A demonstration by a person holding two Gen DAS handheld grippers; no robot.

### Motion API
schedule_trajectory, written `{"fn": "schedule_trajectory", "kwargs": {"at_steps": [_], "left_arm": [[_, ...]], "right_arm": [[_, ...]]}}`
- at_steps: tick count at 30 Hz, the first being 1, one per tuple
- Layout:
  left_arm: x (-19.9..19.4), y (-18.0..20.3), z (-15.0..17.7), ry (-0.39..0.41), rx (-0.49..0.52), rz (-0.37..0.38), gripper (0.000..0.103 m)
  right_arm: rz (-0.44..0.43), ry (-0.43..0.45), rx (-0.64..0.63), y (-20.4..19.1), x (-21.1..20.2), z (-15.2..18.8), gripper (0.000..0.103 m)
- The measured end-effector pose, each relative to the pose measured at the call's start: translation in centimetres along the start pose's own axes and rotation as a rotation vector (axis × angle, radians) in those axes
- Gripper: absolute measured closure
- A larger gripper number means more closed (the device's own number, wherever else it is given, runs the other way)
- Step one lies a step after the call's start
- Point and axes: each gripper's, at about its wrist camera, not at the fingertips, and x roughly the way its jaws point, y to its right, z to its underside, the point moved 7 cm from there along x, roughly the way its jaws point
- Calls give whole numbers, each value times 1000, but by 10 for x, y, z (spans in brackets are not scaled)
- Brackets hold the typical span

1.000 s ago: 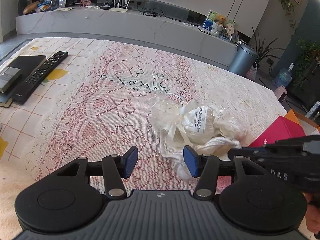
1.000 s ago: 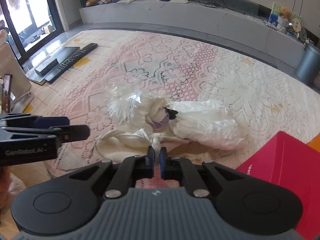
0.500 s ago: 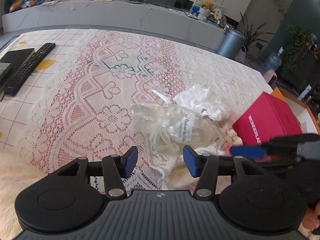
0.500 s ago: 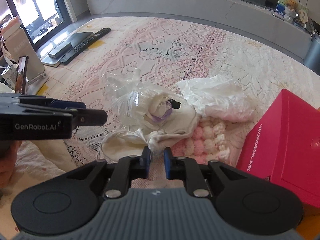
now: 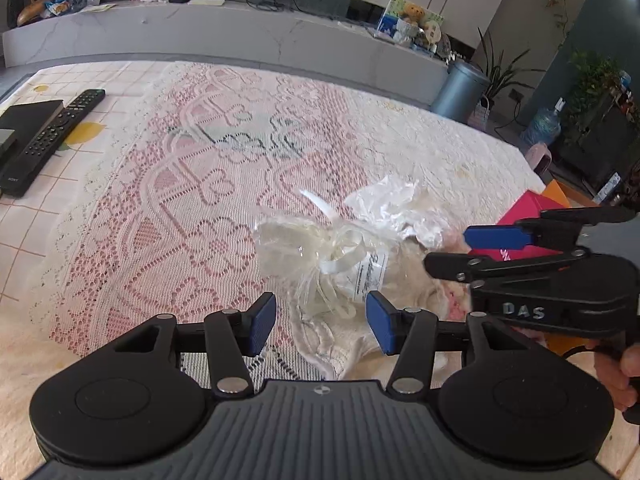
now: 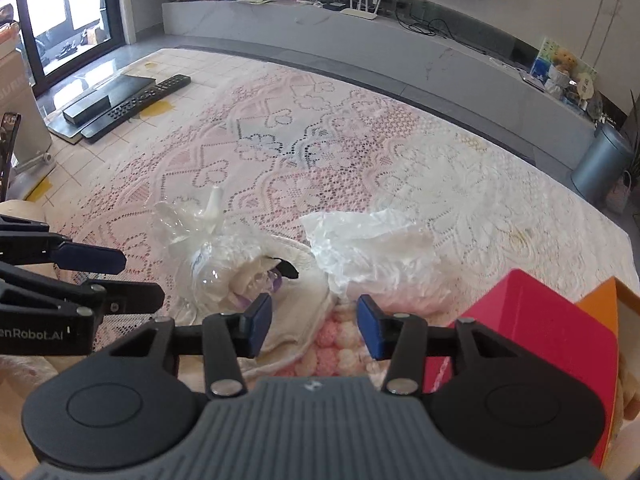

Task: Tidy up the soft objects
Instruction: 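Lower both tools toward the plastic-wrapped doll and the pink crochet item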

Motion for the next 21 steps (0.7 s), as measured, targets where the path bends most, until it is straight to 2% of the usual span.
{"fn": "schedule_trajectory", "kwargs": {"at_steps": [2, 5, 7, 10, 13, 15, 19, 21], "left_arm": [[-6, 5, -5, 33, 33, 31, 42], [-10, 18, -12, 59, 158, 43, 42], [-9, 28, -18, 63, 276, 47, 42], [-3, 46, -21, 47, 509, 21, 42], [9, 57, -13, 3, 740, -1, 41], [18, 59, -6, -18, 849, -5, 41], [40, 64, 4, -51, 982, -22, 41], [53, 65, 8, -72, 1015, -41, 41]], "right_arm": [[39, 17, -22, 0, 2, -7, 56], [57, 12, -3, 7, 4, -11, 56], [42, -3, 11, 10, 6, -10, 56], [48, -19, 2, 11, 5, -3, 56], [38, -35, 7, 12, 4, 6, 56], [36, -44, 6, 13, 4, 10, 56], [31, -57, 12, 17, 7, 15, 56], [26, -58, 12, 18, 8, 15, 56]]}}
